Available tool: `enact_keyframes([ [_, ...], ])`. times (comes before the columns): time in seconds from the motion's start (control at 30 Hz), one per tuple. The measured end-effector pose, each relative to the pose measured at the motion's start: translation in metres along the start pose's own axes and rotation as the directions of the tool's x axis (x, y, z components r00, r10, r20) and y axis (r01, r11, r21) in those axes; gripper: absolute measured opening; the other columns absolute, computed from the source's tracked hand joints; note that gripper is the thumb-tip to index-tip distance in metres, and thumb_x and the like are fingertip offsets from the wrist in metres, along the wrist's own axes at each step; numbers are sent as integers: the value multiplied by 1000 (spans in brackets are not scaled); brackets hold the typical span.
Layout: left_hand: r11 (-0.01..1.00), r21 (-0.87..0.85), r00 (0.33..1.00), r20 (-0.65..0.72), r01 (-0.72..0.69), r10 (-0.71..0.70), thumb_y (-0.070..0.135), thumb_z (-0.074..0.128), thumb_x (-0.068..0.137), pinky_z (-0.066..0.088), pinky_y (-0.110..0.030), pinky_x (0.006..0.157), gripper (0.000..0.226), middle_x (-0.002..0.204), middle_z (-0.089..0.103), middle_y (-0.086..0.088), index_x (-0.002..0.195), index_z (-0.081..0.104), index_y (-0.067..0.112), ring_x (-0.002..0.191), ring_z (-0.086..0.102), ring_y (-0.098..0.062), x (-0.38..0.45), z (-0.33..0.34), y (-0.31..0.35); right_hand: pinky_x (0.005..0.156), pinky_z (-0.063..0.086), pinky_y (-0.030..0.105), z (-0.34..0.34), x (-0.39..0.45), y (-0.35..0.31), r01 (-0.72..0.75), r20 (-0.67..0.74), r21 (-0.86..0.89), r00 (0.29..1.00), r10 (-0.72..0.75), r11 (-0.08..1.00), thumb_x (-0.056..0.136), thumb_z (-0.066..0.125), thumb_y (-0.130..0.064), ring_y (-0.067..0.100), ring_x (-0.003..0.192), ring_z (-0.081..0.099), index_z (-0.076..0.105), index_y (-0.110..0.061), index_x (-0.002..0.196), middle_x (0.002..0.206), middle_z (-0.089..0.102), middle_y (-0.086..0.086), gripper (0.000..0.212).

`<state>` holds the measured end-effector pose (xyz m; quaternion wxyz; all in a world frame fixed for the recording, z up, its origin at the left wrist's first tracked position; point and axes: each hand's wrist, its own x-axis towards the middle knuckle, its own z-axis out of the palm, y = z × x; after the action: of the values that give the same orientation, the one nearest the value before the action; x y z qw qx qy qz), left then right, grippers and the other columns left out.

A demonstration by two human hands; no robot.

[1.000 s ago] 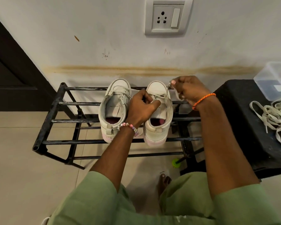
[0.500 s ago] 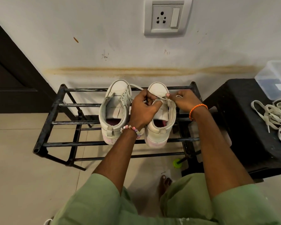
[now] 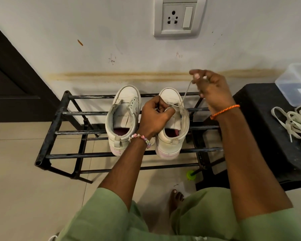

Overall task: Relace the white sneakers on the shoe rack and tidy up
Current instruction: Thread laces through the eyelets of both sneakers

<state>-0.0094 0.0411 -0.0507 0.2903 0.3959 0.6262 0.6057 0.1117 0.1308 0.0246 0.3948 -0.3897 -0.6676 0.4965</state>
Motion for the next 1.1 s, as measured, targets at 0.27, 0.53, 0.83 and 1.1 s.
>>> enact_keyframes([
  [0.27,1000,8,1000,-12,28,-28,19,64,65,40,-19,56,26,64,48,-7,76,57,-4,59,42,-11,0,1,0,65,43,21,2,-6,18,-226,-67,-394,974,217,891,88,64,-32,7,72,51,57,-16,92,84,54,-7,18],
  [0.53,999,11,999,-20,45,-45,20,65,63,41,-20,58,30,69,52,-13,77,59,-6,64,47,-14,-1,1,1,73,48,33,6,-8,39,-193,89,-518,957,277,833,89,63,-26,19,73,57,59,-16,66,69,61,4,26],
  [0.83,998,37,998,-3,60,-60,18,65,65,45,-21,61,20,73,60,-17,73,60,1,67,52,-13,-1,0,3,49,35,12,-4,2,-1,35,-81,-43,996,-39,998,95,54,-17,-3,51,46,57,-19,65,67,56,-7,30],
  [1.1,997,35,997,-6,71,-71,14,68,69,44,-20,61,14,72,56,-4,68,55,15,66,50,-11,-2,-1,3,39,30,17,-4,2,12,-264,-217,89,936,277,961,80,60,-6,5,39,42,54,-12,55,45,53,-7,26],
])
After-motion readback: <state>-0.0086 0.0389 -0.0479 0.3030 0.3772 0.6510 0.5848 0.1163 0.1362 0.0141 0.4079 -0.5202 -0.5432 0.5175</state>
